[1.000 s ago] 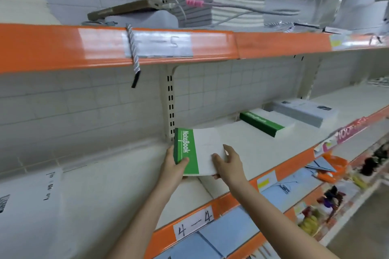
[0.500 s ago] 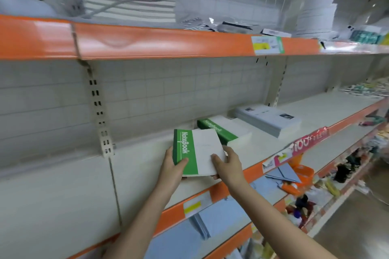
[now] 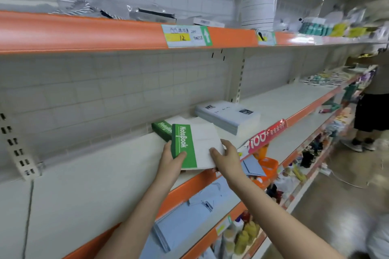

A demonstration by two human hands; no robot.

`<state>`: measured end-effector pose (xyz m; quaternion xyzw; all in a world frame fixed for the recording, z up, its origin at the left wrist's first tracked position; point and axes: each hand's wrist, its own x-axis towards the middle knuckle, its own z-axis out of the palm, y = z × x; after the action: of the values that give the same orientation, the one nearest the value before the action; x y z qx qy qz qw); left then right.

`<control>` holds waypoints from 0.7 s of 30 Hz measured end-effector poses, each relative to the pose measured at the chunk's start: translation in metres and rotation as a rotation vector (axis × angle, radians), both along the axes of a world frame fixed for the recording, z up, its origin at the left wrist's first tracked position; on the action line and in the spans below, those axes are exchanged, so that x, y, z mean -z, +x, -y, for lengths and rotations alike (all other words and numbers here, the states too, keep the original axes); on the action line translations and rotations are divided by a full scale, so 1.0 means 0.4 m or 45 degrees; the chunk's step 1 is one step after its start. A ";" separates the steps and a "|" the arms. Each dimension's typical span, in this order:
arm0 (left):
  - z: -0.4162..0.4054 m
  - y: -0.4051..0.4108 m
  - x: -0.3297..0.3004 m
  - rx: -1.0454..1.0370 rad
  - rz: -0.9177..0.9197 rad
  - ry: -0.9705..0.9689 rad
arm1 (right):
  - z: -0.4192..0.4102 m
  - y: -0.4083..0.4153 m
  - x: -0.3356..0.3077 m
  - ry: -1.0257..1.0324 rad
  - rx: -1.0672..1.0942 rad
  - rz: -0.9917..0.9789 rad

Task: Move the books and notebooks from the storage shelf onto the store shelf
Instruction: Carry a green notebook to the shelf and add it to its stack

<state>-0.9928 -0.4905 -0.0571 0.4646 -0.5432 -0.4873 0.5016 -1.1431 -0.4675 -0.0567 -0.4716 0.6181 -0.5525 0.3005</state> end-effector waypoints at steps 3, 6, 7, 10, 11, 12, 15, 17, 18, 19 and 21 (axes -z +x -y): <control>0.032 -0.056 0.006 0.012 -0.007 0.027 | 0.031 -0.054 0.008 0.005 0.002 0.033; 0.083 -0.113 0.007 -0.004 0.015 0.021 | 0.078 -0.107 0.012 0.021 0.053 0.022; 0.103 -0.135 0.005 -0.016 0.025 0.018 | 0.097 -0.126 0.011 0.029 0.059 0.017; 0.164 -0.201 -0.008 -0.063 0.037 -0.002 | 0.163 -0.190 -0.003 0.035 0.034 0.001; 0.185 -0.223 -0.011 -0.077 0.020 -0.003 | 0.187 -0.210 -0.011 0.042 0.015 0.001; 0.205 -0.242 -0.015 -0.091 0.006 0.000 | 0.210 -0.229 -0.019 0.047 0.001 0.002; 0.266 -0.289 -0.023 -0.143 0.014 0.007 | 0.272 -0.276 -0.036 0.062 -0.036 0.011; 0.303 -0.311 -0.028 -0.156 0.028 0.008 | 0.311 -0.298 -0.045 0.060 -0.053 0.004; 0.319 -0.319 -0.031 -0.165 0.031 0.006 | 0.329 -0.307 -0.049 0.055 -0.065 0.007; 0.331 -0.325 -0.036 -0.172 0.025 0.001 | 0.346 -0.313 -0.053 0.052 -0.080 0.011; 0.348 -0.326 -0.040 -0.186 0.009 -0.011 | 0.375 -0.316 -0.057 0.048 -0.112 0.012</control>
<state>-1.1232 -0.6296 -0.0411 0.5026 -0.5116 -0.4455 0.5360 -1.2695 -0.6174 -0.0340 -0.4899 0.6057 -0.5291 0.3363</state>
